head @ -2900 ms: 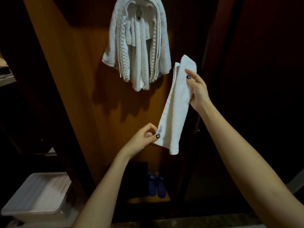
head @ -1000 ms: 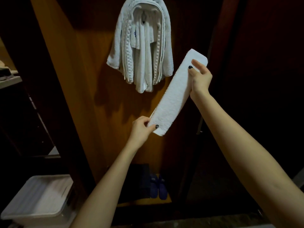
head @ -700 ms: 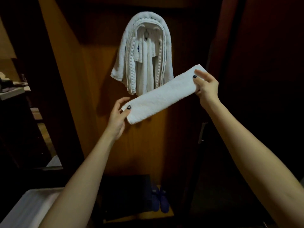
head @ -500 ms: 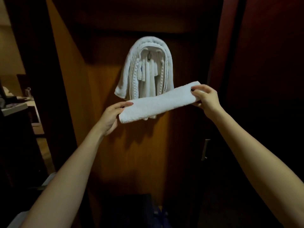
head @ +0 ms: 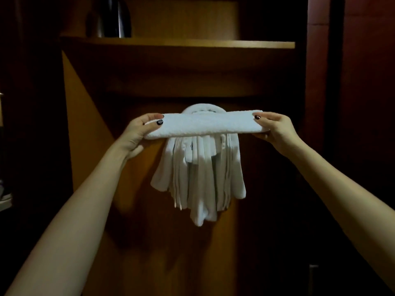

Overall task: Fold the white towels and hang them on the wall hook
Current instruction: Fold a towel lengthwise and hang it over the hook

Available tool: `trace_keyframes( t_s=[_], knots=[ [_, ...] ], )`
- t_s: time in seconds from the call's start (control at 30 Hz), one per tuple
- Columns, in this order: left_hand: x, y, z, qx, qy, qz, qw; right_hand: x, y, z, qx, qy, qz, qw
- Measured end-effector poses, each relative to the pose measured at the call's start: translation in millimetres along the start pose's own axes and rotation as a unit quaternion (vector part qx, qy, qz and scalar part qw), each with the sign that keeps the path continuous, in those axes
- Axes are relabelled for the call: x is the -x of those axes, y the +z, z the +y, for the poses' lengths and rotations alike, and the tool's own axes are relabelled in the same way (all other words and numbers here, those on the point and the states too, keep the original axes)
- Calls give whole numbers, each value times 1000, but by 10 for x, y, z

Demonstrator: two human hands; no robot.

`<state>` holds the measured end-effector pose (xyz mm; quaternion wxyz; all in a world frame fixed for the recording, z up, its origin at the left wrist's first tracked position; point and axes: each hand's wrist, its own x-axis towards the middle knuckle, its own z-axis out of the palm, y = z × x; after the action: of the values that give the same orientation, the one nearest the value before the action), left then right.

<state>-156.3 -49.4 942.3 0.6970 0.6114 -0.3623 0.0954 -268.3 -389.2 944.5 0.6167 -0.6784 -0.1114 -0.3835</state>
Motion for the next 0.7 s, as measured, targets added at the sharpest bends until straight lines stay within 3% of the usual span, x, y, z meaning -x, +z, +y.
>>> trace_keyframes(
  t_s=[0.33,0.5,0.7],
  knots=[
    [-1381,-126,163,54,16,32,998,-1526,340,18,-53,-18,5,998],
    [-1471,-158,-206,79,-23,53,995,-1653,444,522,-107,76,31,991],
    [-1313,-184,-603,97,-91,-4,991,-1440,447,855,-102,80,28,991]
  ],
)
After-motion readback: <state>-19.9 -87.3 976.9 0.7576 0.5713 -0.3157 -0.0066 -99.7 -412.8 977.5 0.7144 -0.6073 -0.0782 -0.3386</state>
